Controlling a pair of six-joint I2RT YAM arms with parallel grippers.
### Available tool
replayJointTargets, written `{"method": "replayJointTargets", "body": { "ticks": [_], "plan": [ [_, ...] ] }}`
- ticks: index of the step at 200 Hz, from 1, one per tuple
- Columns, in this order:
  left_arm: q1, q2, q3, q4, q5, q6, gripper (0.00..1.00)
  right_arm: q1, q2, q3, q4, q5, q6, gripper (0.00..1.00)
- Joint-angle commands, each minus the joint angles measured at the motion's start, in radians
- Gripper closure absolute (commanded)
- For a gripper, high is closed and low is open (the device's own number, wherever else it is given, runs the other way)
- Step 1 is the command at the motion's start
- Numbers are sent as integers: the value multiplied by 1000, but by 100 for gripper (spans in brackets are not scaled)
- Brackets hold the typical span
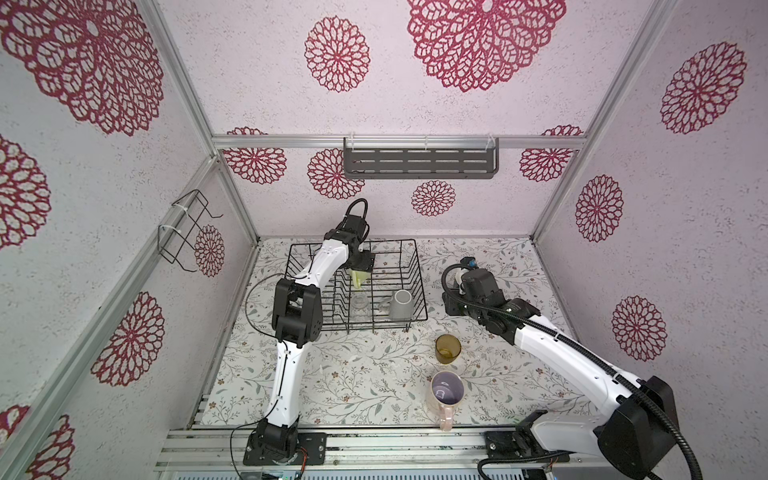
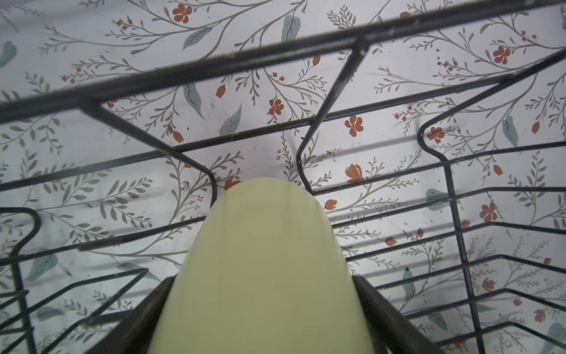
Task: Load the cups into the dish rack
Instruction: 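Release the light-green mug in the rack while the right gripper reaches toward the gold glass, then grasp the gold textured glass with the right gripper while the left gripper withdraws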
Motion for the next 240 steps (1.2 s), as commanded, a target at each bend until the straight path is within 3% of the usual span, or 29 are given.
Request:
{"method": "replayJointTargets", "body": {
  "ticks": [1,31,37,126,176,217,240],
  "plan": [
    [-6,-7,26,31,-15,19,5,-7,-26,38,-11,7,-25,52],
    [-8,-26,24,46,-1,6,4,-8,-29,31,-12,18,-28,51],
    [-7,-32,22,49,-2,4,1,-8,-28,31,-12,19,-29,51],
    [-21,-223,-84,91,69,-17,1,-8,-37,32,-54,45,-103,50],
    [-30,-382,-233,127,66,-52,2,-10,-81,29,-81,48,-139,48],
    [-59,-614,-397,161,55,-83,2,-10,-99,22,-108,26,-188,46],
    [-75,-755,-544,239,61,-132,2,-11,-91,19,-137,-48,-195,46]
  ]
}}
